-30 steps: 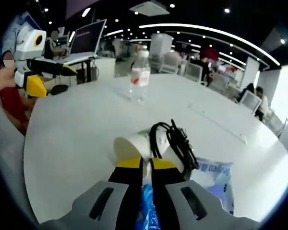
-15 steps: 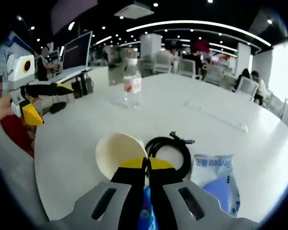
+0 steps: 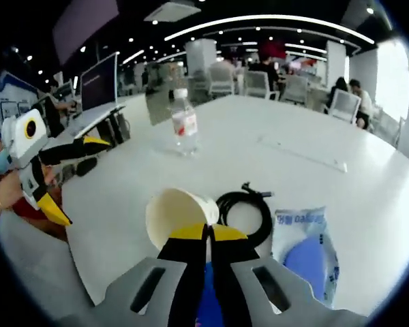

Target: Arrange the tabletop items into an orderly group along one side of the table until the central work area is clear of visible clutter.

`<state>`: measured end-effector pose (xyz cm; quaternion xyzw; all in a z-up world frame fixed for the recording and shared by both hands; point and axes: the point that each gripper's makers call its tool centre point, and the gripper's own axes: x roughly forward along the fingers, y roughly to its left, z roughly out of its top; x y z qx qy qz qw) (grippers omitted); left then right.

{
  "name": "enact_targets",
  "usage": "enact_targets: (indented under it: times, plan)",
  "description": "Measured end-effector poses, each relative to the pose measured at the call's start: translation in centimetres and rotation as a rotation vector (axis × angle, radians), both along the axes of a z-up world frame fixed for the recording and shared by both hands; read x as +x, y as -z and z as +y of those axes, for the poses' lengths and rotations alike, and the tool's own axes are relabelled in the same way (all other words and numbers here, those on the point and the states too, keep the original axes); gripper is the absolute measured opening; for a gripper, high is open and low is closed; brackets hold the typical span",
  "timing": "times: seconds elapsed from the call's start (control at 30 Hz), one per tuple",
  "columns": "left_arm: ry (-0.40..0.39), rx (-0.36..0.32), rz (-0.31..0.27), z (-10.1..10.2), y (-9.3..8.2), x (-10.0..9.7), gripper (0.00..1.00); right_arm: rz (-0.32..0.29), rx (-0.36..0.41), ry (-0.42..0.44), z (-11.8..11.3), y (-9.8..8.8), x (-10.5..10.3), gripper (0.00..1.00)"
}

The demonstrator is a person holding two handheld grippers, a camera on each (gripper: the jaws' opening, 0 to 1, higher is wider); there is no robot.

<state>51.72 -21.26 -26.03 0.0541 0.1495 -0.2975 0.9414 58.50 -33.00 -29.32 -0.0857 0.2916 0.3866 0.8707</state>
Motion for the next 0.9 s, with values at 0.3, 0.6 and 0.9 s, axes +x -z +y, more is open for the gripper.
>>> enact_targets:
  times: [0.3,0.6,0.9]
  plan:
    - [0.044,0.026,-0.034,-1.0,-0.2,-0.2,0.97,0.105,0.034,-0.022,0.4,-1.1,-2.4,0.02]
    - [0.118,0.11,-0.058,-2.6,0.4,-0.8,0.99,0.219,0.08,-0.063,0.8,-1.8,-4.9,0.02]
    - [0.186,0.18,-0.102,-4.0,0.3,-1.3,0.99,0.313,0.118,-0.113,1.6,-2.8,-7.1,0.02]
